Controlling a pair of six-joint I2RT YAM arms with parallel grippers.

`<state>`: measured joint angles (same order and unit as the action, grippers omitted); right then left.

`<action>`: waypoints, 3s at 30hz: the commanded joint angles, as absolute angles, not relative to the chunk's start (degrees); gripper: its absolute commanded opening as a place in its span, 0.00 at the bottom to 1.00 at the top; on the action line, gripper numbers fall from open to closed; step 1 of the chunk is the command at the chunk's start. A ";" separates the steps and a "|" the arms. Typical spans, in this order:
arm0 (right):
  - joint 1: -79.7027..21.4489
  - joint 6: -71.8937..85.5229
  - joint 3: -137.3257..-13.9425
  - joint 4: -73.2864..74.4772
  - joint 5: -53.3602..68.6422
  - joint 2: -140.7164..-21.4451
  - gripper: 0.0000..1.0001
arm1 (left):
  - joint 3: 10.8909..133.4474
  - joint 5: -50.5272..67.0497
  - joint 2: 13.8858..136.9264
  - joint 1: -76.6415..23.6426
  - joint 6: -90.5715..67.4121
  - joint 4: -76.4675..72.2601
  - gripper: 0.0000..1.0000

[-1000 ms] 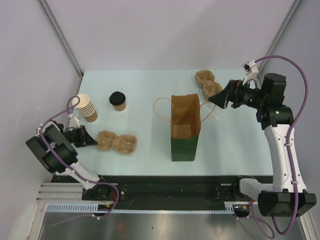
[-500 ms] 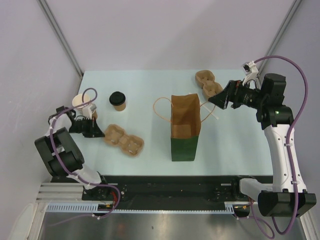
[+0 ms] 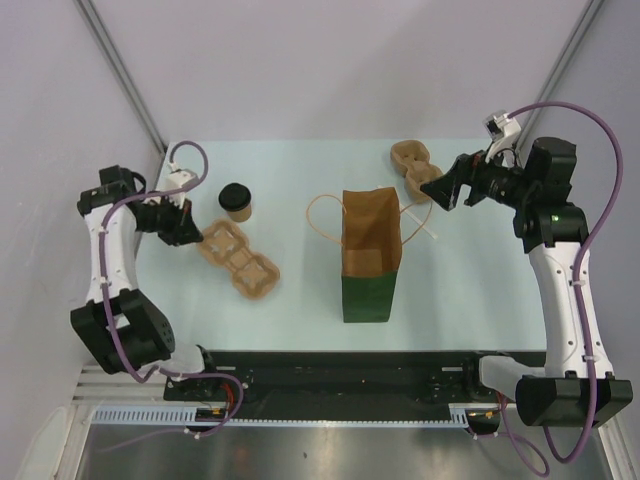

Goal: Pack the takeout coffee

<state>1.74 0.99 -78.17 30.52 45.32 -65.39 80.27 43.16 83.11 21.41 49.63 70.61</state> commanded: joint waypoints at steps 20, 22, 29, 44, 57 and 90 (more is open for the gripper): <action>1.32 -2.46 -80.86 29.97 46.23 -67.76 1.00 | 83.41 33.57 106.00 -5.27 54.94 71.11 0.37; 1.41 -3.51 -81.12 29.97 45.97 -67.94 1.00 | 80.70 34.28 103.81 -5.27 53.71 68.39 0.46; 1.49 -7.72 -89.53 32.06 46.76 -73.99 1.00 | 74.71 35.68 100.90 -3.34 48.70 60.65 0.59; 0.26 -14.58 -112.41 47.10 49.22 -93.60 1.00 | 70.05 38.67 103.36 -3.08 46.58 53.26 0.41; -7.03 -26.36 -126.29 61.60 45.62 -103.08 1.00 | 68.20 37.53 103.18 -3.08 47.55 52.91 0.34; -21.79 -48.69 -130.96 80.42 32.53 -111.62 0.45 | 83.13 50.44 82.36 8.95 47.90 76.01 0.00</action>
